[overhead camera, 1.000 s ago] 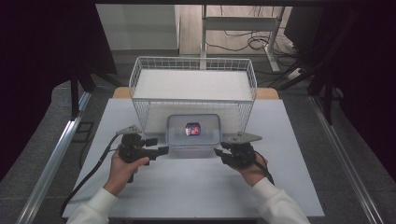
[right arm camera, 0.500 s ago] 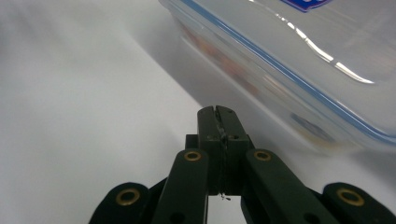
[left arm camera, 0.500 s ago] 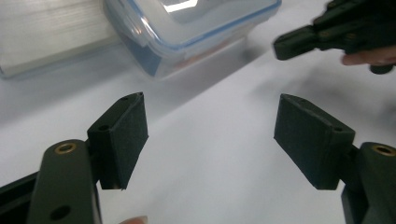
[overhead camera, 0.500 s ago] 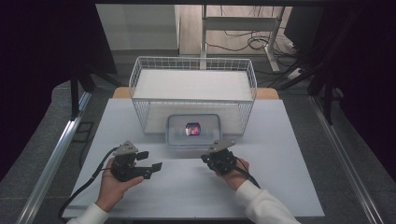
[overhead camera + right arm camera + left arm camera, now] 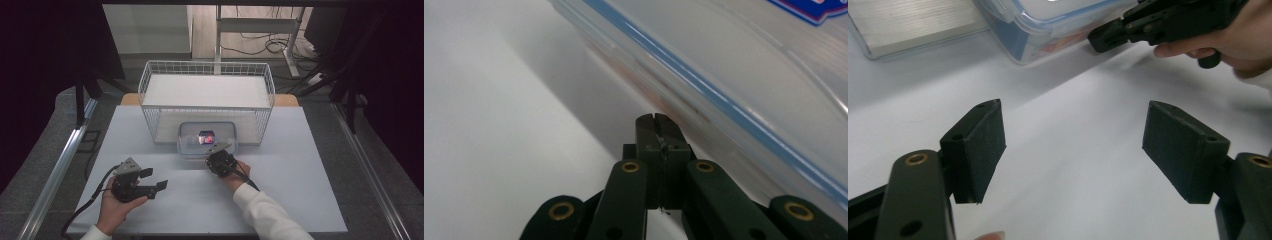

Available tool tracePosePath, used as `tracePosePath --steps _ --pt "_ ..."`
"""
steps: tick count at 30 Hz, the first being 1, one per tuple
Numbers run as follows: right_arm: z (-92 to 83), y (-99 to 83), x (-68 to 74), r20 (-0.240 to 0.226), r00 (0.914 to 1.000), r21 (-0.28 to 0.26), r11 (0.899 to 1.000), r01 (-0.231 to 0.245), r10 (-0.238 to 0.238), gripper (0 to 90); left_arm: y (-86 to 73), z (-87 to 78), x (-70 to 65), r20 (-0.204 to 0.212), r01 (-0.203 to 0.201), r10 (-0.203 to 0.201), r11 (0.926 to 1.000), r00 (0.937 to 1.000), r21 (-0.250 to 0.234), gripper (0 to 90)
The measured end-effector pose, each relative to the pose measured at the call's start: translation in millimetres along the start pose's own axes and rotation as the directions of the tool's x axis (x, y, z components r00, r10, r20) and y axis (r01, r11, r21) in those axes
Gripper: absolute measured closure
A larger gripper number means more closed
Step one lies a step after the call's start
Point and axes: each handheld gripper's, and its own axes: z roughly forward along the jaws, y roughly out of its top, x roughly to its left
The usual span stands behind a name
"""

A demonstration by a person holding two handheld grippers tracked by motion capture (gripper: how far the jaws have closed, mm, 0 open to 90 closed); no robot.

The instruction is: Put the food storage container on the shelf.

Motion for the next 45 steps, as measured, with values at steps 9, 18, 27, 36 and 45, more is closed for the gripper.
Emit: tracePosePath --steps 9,18,27,36,45 --pt "-5.6 16.7 -9.2 0.012 0.999 -0.033 0.999 -0.042 0.042 88.7 -0.3 1.9 0.1 0.008 0.003 -0.003 0.9999 1.0 0.01 24.5" --pt "-0.5 27.2 -20.9 0.014 0.996 -0.035 0.996 -0.088 0.088 88.7 -1.1 3.7 1.4 -0.006 -0.009 0.009 0.9997 0.9999 0.023 23.5" --pt "3.8 43.5 -28.3 0.027 0.9946 -0.042 0.994 -0.099 0.1 88.7 -1.3 4.3 2.6 -0.013 -0.019 0.019 0.9993 0.9997 0.032 23.1" --pt "11.2 50.0 -38.0 0.062 0.9909 -0.034 0.993 -0.117 0.119 88.7 -1.2 3.9 3.6 -0.017 -0.022 0.023 0.9992 0.9996 0.033 22.9" --pt "13.7 52.2 -48.1 0.086 0.985 -0.035 0.989 -0.147 0.149 88.7 -1.1 3.8 3.9 -0.018 -0.021 0.022 0.9993 0.9996 0.032 22.8"
